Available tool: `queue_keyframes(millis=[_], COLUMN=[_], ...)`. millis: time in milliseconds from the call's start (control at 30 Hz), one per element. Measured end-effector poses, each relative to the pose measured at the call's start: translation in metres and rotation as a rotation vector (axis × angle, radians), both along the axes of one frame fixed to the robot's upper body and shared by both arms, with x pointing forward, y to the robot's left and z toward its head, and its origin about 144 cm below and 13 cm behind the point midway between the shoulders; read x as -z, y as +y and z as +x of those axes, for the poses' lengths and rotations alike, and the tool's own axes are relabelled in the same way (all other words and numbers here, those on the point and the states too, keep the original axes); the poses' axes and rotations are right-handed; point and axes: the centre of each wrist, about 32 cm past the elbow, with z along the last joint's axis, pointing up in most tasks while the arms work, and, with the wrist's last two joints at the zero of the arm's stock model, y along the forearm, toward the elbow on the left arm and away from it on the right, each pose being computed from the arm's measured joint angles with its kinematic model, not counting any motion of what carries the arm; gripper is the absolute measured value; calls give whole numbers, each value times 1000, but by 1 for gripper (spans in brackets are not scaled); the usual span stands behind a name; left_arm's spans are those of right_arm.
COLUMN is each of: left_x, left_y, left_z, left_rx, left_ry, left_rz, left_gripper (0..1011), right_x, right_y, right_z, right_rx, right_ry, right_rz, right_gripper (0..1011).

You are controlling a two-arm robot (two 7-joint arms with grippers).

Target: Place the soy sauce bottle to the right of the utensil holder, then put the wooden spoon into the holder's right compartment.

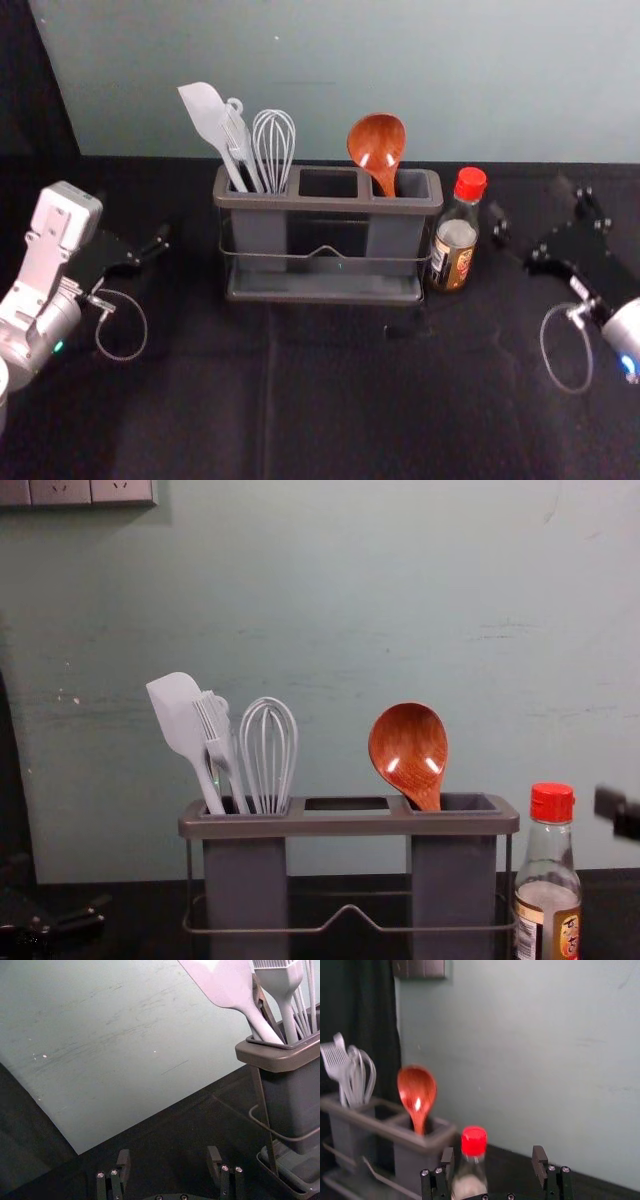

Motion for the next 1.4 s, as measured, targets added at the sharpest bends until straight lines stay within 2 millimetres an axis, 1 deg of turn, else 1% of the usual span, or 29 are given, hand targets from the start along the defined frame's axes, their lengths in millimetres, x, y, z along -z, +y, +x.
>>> queue_keyframes(millis=[133,267,433,467,567,733,1400], left_x=[0,0,0,0,0,0,0], left_y=[0,0,0,0,0,0,0], left_z=[0,0,0,0,0,0,0], left_rx=[0,0,0,0,0,0,0], left_ry=[0,0,0,0,0,0,0], left_rz=[0,0,0,0,0,0,0], left_gripper=[1005,1005,1005,1005,1005,1005,1005], right_x=[9,23,26,35,42,45,44], right_y=[4,11,12,15,15,13,12], right_z=[-7,-12,-12,-11,-8,-3,-2], right_rx=[53,134,143,175,210,245,247], right_ry=[36,66,68,74,48,-10,-16], right_rz=[-86,-219,-236,-292,-317,-309,-300], right_gripper=[1004,1004,1004,1004,1004,1004,1004])
